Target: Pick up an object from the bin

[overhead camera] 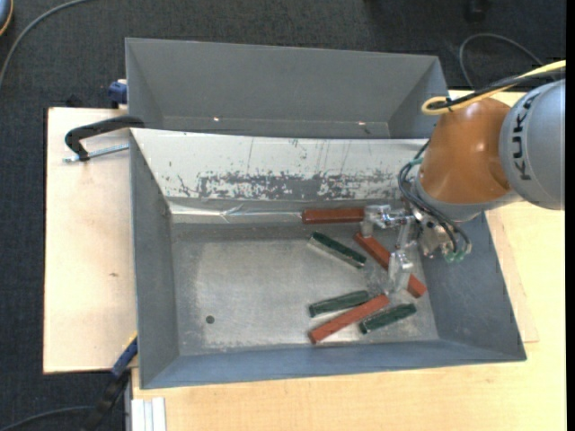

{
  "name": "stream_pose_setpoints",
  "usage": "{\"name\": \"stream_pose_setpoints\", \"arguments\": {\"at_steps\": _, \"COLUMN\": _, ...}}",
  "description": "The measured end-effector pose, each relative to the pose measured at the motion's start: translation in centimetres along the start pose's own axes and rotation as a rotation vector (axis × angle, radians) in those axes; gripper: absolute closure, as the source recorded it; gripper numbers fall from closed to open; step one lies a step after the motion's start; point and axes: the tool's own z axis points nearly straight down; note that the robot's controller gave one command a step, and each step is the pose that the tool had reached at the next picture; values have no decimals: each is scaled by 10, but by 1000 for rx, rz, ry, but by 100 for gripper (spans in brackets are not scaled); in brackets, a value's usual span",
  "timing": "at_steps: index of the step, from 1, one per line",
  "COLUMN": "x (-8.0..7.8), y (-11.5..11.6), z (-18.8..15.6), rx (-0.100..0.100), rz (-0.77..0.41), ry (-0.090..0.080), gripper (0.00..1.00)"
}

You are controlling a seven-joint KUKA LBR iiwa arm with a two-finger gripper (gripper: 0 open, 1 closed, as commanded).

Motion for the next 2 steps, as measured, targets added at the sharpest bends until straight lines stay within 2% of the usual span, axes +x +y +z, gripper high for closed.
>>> {"name": "stream_pose_setpoints", "arguments": {"at_steps": 1, "x": -22, "y": -13, "z": 14, "rx": 0, "rz": 67, "ry": -2, "gripper": 0}}
{"name": "stream_pose_setpoints", "arguments": {"at_steps": 2, "x": -22, "y": -12, "z": 13, "rx": -1, "rz": 66, "ry": -1, "gripper": 100}}
